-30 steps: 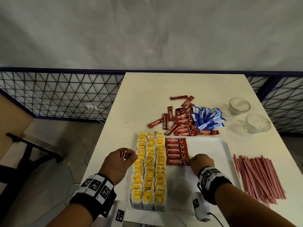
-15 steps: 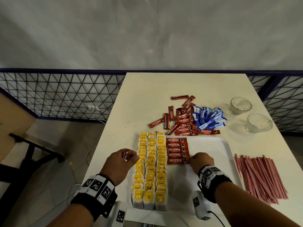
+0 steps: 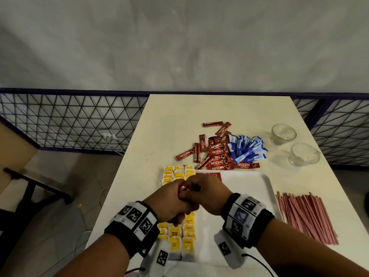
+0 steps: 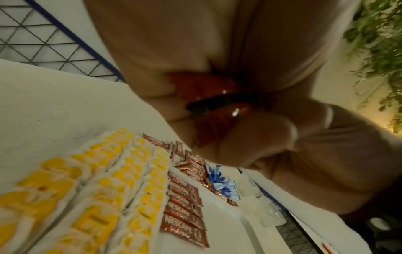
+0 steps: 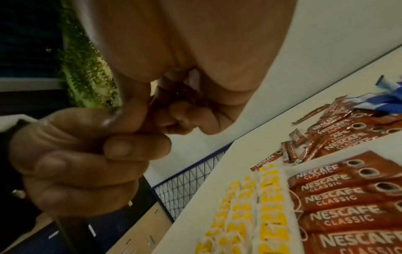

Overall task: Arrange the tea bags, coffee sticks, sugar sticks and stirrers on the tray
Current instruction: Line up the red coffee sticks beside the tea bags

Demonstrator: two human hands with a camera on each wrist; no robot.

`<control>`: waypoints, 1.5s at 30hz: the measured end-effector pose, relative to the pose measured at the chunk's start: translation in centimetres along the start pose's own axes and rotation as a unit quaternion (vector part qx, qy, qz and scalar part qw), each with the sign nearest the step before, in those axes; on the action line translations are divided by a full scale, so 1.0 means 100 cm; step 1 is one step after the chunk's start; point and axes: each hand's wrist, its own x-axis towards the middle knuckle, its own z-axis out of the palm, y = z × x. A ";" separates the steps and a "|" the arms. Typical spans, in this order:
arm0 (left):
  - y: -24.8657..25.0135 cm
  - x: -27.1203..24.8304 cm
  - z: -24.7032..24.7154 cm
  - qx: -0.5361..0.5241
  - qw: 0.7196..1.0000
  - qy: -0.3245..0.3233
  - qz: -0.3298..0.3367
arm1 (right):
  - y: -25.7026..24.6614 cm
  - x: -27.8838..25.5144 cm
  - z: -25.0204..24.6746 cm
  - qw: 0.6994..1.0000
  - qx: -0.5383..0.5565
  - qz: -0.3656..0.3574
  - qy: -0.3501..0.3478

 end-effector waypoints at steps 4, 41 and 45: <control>0.003 -0.002 -0.002 -0.129 0.991 0.011 -0.027 | 0.013 -0.005 -0.018 0.996 0.041 0.006 0.079; 0.007 0.011 0.048 -0.141 0.980 0.134 0.048 | 0.022 -0.024 -0.038 0.983 0.154 0.053 0.085; 0.007 0.015 0.046 -0.287 0.947 0.146 0.014 | 0.023 -0.034 -0.046 0.989 -0.115 -0.012 0.088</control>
